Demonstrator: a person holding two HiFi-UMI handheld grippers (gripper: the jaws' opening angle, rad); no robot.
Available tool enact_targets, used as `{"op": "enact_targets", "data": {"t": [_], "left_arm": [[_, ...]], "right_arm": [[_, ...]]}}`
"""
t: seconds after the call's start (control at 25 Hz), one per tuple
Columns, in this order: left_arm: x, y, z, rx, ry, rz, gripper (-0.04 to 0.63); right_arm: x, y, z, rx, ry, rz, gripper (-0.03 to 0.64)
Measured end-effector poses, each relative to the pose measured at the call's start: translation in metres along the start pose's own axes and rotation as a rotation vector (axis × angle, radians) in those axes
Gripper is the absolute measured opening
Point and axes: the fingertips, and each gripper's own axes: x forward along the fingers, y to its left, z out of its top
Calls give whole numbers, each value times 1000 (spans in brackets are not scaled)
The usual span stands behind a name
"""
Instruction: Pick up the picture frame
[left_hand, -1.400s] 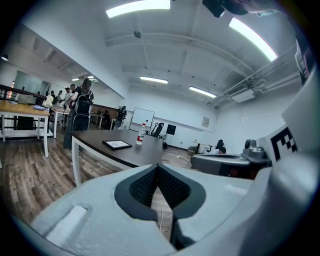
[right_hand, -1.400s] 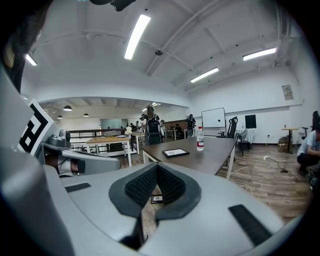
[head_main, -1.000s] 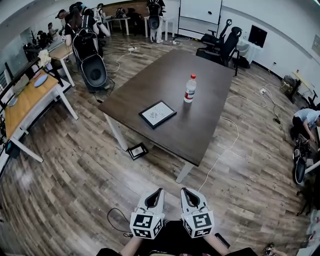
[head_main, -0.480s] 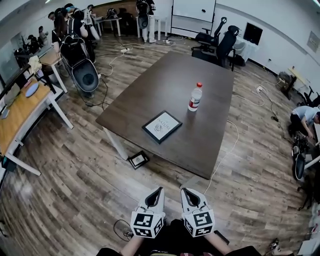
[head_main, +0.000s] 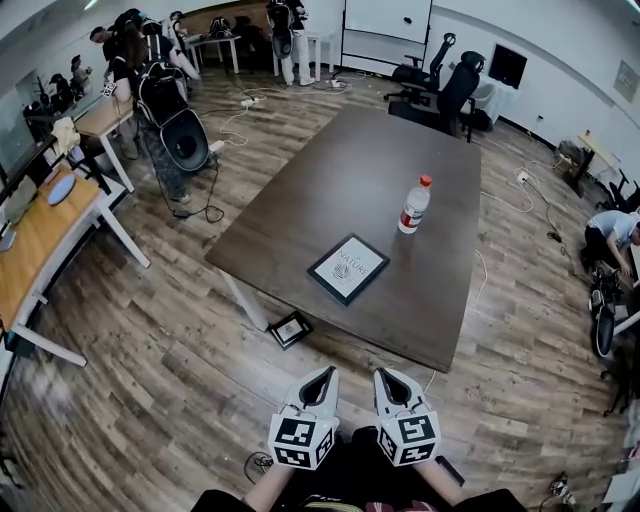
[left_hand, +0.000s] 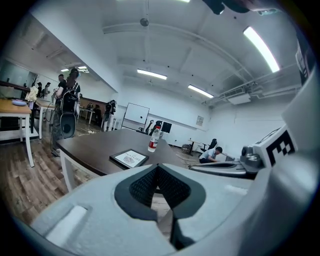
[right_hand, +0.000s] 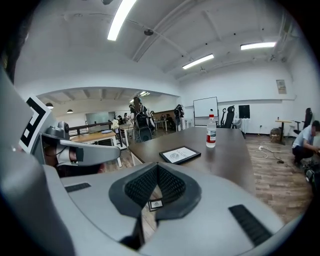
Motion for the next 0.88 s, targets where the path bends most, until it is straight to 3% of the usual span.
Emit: {"op": "enact_targets", "data": {"t": [0.6,0.88], "left_arm": [[17,45,4,-31,30,9,9],[35,68,7,-54,52,55,9]], "right_arm": [[35,4,0,46,37,-29,6],[68,-5,5,62,63,6,6]]}}
